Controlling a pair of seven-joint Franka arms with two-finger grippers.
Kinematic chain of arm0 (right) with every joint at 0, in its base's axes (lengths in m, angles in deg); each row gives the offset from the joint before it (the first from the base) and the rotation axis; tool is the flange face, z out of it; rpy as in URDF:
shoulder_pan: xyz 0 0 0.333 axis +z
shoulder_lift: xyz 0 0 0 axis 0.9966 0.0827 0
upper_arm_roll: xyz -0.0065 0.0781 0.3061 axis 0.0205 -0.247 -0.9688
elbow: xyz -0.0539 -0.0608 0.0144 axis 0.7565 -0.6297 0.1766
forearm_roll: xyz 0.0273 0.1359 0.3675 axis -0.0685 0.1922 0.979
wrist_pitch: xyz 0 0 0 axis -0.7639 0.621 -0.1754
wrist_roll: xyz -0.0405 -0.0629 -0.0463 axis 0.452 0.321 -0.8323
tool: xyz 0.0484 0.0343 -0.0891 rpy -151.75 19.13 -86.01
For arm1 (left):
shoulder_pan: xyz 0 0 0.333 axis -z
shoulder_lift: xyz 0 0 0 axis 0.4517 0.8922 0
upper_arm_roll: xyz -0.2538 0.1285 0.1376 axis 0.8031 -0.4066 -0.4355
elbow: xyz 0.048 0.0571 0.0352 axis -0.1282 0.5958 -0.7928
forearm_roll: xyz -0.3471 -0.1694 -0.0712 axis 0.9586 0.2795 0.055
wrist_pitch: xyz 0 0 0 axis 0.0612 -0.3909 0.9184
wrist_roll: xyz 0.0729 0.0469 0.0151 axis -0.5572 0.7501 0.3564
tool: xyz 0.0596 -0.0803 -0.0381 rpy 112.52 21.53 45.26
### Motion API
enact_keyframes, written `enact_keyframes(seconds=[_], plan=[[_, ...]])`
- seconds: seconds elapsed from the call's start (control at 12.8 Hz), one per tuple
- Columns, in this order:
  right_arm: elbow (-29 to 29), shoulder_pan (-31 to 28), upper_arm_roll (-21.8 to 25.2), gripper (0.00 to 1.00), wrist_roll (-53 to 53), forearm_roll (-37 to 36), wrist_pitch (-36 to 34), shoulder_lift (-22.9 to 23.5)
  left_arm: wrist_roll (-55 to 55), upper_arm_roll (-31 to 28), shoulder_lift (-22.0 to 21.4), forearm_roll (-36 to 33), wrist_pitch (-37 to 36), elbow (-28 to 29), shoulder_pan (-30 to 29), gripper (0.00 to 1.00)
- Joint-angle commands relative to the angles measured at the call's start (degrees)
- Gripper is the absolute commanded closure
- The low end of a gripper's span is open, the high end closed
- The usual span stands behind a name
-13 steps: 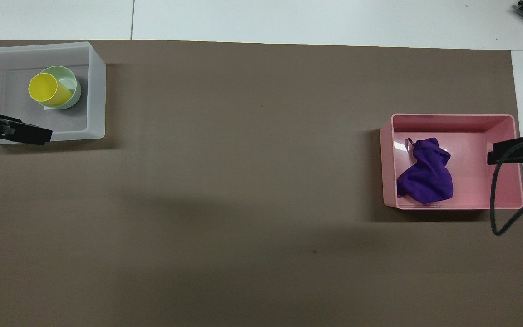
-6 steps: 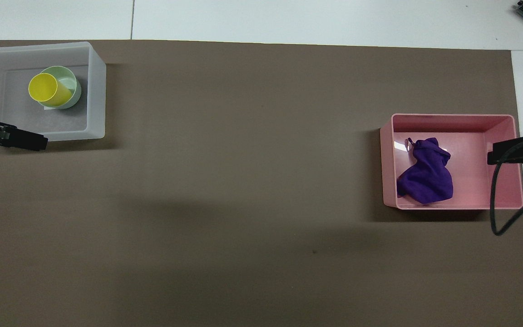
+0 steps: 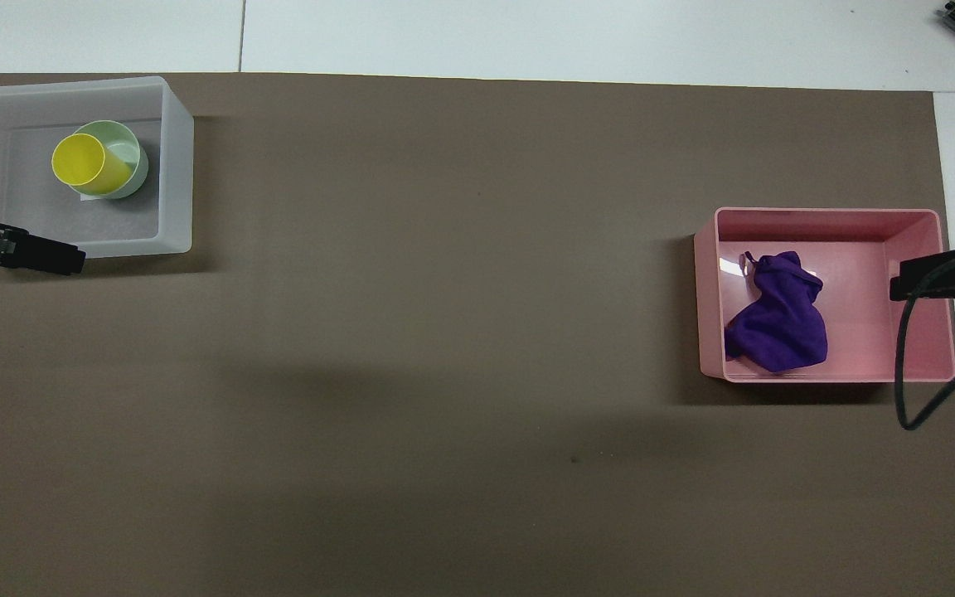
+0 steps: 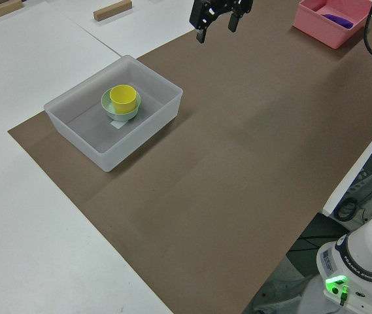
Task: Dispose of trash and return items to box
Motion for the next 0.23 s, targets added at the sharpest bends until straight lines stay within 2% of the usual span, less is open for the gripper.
enact_keyframes(seconds=[0.0,0.16], plan=[[1.70,-0.33,-0.34,0.00,-0.81,0.51,1.41,-1.32,0.75,-0.02,-0.13,-0.89,-0.99,-0.30,-0.09,0.00],[1.70,-0.33,-0.34,0.00,-0.81,0.51,1.50,-1.32,0.75,-0.02,-0.13,-0.89,-1.07,-0.21,-0.09,0.00]])
